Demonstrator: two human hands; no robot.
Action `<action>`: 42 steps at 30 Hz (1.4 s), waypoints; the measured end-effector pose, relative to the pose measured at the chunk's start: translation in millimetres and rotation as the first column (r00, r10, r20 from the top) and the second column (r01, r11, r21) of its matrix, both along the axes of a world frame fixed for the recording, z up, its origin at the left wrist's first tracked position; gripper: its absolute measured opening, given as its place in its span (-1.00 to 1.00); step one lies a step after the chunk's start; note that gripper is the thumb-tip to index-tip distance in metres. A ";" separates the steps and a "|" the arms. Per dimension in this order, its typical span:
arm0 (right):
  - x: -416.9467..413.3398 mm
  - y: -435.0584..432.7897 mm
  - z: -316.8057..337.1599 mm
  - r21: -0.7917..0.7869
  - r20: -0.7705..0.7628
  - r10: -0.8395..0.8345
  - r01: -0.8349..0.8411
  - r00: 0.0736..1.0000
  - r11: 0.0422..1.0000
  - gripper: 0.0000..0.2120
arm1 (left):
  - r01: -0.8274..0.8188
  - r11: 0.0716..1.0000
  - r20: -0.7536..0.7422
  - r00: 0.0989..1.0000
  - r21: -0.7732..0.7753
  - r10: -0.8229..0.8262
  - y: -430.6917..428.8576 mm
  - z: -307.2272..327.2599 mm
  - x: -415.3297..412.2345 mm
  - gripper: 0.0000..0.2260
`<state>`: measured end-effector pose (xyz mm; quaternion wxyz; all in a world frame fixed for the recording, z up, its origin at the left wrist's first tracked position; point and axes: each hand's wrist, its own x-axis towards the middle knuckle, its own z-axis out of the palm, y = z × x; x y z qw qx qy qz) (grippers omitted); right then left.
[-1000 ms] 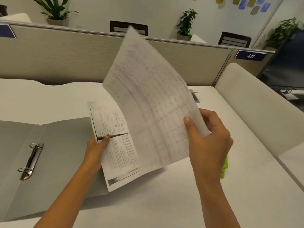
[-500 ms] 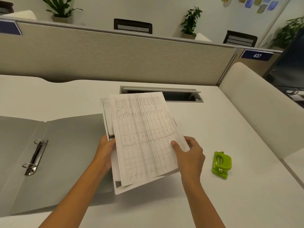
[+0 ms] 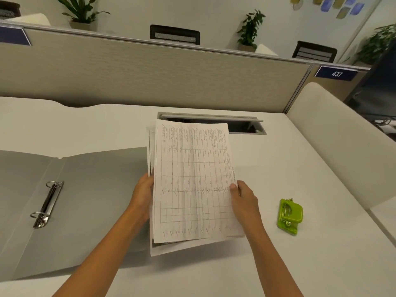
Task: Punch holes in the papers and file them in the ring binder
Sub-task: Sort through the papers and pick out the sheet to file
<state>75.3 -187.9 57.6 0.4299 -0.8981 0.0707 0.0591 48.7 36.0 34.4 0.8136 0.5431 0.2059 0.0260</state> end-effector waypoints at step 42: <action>-9.2 13.5 -29.0 0.547 0.362 -0.354 0.110 0.862 0.830 -0.86 | -0.193 0.860 0.292 0.955 0.473 0.054 -54.3 11.7 6.7 -0.73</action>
